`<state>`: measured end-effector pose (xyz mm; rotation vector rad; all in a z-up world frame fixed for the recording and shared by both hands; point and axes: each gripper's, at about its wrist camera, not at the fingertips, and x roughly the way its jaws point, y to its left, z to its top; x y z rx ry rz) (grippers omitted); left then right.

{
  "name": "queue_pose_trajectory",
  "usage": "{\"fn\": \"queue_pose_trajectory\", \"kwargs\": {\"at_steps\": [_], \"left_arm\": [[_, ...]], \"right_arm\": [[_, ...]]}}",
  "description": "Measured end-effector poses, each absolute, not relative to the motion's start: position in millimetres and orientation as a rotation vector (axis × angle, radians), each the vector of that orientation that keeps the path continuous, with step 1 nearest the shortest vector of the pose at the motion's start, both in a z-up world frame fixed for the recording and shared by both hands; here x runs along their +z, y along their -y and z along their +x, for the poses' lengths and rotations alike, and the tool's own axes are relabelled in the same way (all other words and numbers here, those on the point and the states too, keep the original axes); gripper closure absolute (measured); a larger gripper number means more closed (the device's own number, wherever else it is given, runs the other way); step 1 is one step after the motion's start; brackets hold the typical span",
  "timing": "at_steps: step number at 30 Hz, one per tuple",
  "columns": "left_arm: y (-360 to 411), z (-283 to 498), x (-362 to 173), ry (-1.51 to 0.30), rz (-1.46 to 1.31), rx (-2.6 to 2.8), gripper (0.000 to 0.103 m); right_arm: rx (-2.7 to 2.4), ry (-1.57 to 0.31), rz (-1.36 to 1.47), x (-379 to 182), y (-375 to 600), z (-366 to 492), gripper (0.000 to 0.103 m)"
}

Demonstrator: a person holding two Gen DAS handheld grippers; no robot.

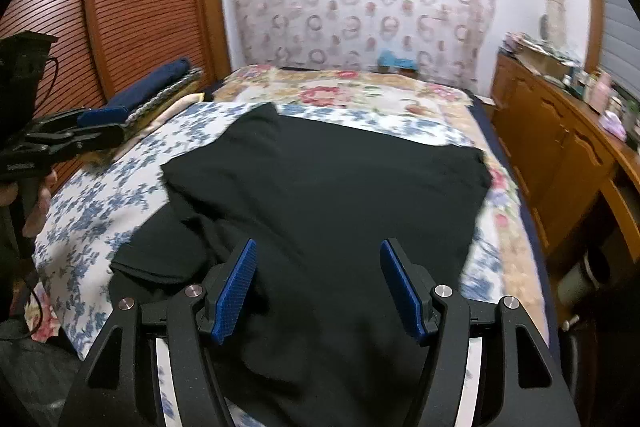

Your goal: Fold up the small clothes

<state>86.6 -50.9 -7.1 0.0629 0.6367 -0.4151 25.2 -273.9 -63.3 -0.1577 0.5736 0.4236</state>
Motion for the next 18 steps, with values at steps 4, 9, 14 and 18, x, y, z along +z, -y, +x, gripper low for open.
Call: {"fn": "queue_pose_trajectory", "kwargs": {"at_steps": [4,9,14,18], "left_arm": [[35.8,85.2,-13.9,-0.648,0.036,-0.377,0.03],[15.7,81.7,-17.9,-0.647,0.021,-0.327,0.03],[-5.3,79.4,-18.0,-0.643,-0.002,-0.283,0.03],[-17.8,75.8,-19.9,-0.642,-0.005,-0.252,0.03]], "right_arm": [[0.467,-0.573,-0.193,-57.2,254.4,40.6,0.037],[0.527,-0.586,-0.21,-53.0,237.4,55.1,0.037],[0.596,-0.605,-0.248,-48.5,217.1,73.9,0.037],[0.648,-0.625,-0.29,-49.1,191.5,88.1,0.037]]}}
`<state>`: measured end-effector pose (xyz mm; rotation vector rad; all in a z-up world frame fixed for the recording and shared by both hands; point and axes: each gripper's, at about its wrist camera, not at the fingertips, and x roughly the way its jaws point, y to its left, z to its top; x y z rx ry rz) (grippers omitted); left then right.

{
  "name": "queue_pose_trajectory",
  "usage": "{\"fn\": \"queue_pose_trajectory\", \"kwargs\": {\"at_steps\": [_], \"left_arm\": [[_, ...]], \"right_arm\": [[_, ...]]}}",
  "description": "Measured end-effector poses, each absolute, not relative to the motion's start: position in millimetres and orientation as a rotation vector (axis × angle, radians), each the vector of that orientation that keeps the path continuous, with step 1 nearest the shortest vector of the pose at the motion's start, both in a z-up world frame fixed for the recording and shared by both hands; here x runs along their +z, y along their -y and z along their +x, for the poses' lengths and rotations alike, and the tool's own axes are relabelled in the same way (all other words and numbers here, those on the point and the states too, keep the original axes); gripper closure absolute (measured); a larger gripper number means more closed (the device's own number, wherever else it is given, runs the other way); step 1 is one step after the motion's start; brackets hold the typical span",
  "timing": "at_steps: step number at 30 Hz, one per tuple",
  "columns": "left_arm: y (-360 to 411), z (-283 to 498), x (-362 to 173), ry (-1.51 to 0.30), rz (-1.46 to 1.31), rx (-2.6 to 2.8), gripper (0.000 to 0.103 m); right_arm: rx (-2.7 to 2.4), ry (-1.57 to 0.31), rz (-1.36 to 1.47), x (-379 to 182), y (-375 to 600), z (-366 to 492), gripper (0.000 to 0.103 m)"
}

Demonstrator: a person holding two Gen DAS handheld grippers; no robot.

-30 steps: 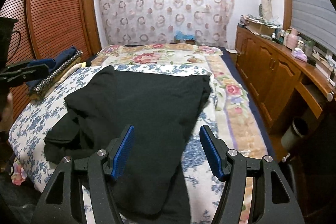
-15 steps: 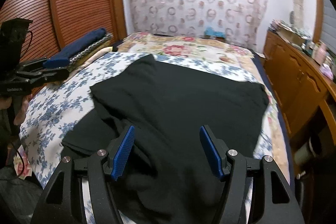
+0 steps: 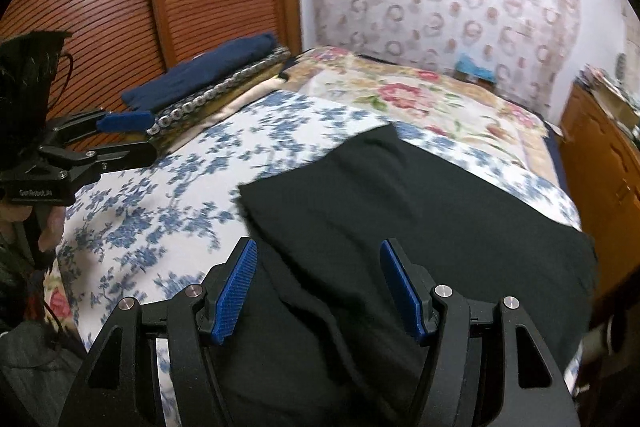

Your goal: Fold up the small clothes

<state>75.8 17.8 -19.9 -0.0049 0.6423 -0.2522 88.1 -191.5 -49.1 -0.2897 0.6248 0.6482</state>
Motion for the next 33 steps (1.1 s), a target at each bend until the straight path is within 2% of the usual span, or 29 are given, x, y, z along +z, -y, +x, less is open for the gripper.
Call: {"fn": "queue_pose_trajectory", "kwargs": {"at_steps": [8,10,18,21,22,25,27,33], "left_arm": [[-38.4,69.6,-24.4,-0.652,-0.022,-0.213,0.03],[-40.5,68.2,-24.7,-0.651,-0.023,-0.209,0.03],[-40.0,62.7,-23.7,-0.629,-0.019,-0.199,0.03],[-39.5,61.7,-25.3,-0.627,-0.019,-0.205,0.03],[-38.9,61.1,-26.1,-0.628,-0.019,-0.205,0.03],[-38.0,60.2,-28.2,-0.633,-0.021,-0.206,0.03],[-38.2,60.2,-29.8,-0.636,-0.023,-0.207,0.03],[-39.4,59.9,-31.1,-0.627,-0.043,-0.2,0.03]], "right_arm": [[0.714,-0.73,-0.387,-63.1,161.0,127.1,0.037],[0.718,-0.751,-0.423,-68.2,153.7,135.8,0.041],[0.699,-0.765,-0.453,-79.3,152.6,157.4,0.042],[0.667,-0.74,-0.491,-83.2,140.2,150.9,0.056],[0.659,-0.731,-0.502,-83.7,139.1,149.8,0.068],[0.671,-0.72,-0.507,-85.3,134.8,140.1,0.09],[0.681,-0.724,-0.465,-80.9,139.6,140.7,0.095],[0.715,-0.652,-0.254,-49.7,178.3,136.1,0.096]]}}
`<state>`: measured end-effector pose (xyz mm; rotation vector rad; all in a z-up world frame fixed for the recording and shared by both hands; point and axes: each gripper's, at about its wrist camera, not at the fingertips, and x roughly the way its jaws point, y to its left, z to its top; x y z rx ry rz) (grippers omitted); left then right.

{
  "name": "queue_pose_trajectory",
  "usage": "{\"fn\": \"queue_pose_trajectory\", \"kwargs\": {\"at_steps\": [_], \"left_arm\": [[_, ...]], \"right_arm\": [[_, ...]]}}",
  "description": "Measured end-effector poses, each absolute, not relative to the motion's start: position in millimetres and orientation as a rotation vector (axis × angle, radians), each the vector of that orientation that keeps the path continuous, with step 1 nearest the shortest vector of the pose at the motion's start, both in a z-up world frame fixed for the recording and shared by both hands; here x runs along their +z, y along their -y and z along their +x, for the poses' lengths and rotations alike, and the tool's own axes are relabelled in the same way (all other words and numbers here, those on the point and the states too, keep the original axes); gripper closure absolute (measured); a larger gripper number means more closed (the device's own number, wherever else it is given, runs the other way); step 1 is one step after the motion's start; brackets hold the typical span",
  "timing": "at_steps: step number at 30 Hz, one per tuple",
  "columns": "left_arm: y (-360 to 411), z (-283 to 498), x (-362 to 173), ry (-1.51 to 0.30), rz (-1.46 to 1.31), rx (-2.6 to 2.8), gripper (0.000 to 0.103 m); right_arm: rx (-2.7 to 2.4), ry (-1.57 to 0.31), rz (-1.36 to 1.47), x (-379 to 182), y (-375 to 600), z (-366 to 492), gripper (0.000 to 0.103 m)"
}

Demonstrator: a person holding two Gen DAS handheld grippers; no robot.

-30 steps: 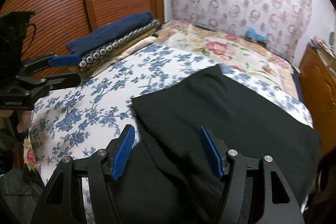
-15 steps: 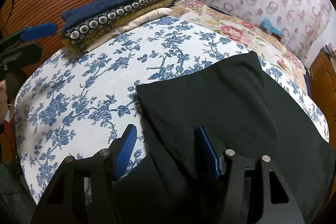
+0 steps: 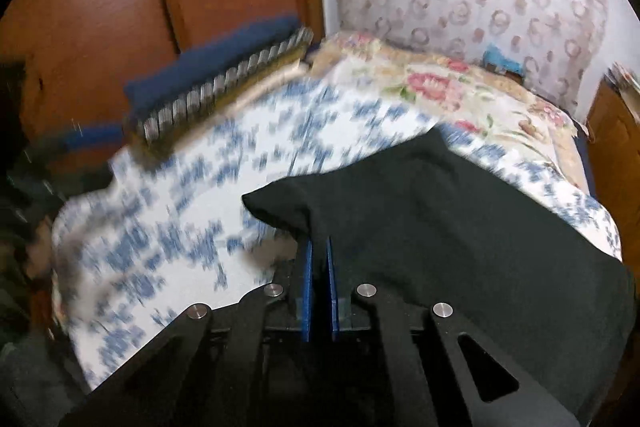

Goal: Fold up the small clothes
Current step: 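Grasp the folded black shirt with the right tool and lift it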

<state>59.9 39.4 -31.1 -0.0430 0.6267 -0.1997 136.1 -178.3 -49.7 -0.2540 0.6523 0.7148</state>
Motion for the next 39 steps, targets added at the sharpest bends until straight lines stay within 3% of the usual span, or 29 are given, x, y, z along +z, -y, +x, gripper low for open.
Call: {"fn": "queue_pose_trajectory", "kwargs": {"at_steps": [16,26,30,34,39], "left_arm": [[-11.9,60.9,-35.2,-0.649,-0.001,-0.265,0.03],[3.2,61.5,-37.9,-0.662,0.016,-0.299,0.03],[9.4,64.6,-40.3,-0.676,0.017,-0.312,0.03],[16.4,65.9,-41.9,-0.68,0.013,-0.333,0.03],[28.8,65.9,-44.2,-0.69,0.026,-0.358,0.03]], "right_arm": [[0.5,-0.489,0.055,20.3,331.1,119.9,0.098],[0.162,-0.588,0.02,-16.1,366.1,130.1,0.098],[0.112,-0.656,0.015,-39.2,369.0,129.2,0.086],[0.111,-0.667,-0.029,-44.1,368.4,116.7,0.058],[0.138,-0.648,-0.052,-43.1,363.3,82.2,0.056]]}}
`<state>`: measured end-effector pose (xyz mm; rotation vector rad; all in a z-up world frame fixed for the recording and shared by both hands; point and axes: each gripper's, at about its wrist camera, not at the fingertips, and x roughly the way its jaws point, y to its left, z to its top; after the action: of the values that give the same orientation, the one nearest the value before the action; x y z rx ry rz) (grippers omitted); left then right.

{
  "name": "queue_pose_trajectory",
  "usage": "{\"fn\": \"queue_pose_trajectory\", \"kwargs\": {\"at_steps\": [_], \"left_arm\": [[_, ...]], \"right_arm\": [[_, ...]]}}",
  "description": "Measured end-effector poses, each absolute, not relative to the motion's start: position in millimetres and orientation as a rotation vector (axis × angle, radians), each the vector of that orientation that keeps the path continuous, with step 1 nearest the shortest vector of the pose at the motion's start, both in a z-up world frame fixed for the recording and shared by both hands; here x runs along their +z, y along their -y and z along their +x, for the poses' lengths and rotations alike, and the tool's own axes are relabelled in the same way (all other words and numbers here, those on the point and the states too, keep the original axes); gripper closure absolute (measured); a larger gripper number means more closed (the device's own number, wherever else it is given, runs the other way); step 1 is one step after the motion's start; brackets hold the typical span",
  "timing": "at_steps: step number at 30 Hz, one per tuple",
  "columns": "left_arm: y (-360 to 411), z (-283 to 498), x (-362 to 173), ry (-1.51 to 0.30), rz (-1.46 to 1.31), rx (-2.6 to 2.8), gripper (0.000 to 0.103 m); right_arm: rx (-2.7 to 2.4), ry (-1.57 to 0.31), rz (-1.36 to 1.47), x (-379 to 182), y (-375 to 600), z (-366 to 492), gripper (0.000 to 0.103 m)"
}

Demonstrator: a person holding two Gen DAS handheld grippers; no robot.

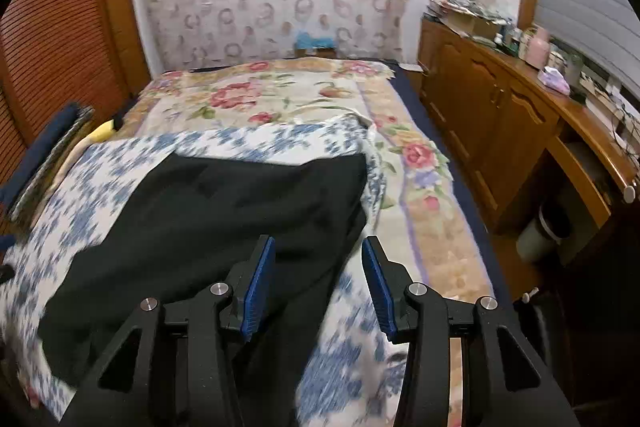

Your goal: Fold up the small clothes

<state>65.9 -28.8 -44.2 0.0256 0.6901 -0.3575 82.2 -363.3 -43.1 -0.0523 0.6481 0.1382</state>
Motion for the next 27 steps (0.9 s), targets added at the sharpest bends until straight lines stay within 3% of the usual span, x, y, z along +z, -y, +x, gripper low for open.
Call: {"fn": "queue_pose_trajectory", "kwargs": {"at_steps": [10,27], "left_arm": [[54.5,65.2,-52.7,-0.72,0.043,-0.415,0.03],[66.7,57.8,-63.5,-0.739,0.041,-0.442,0.03]], "right_arm": [[0.287,-0.688,-0.051,-58.8,349.4,13.3,0.056],[0.34,-0.741,-0.036,-59.6,341.6,-18.3,0.056]]}}
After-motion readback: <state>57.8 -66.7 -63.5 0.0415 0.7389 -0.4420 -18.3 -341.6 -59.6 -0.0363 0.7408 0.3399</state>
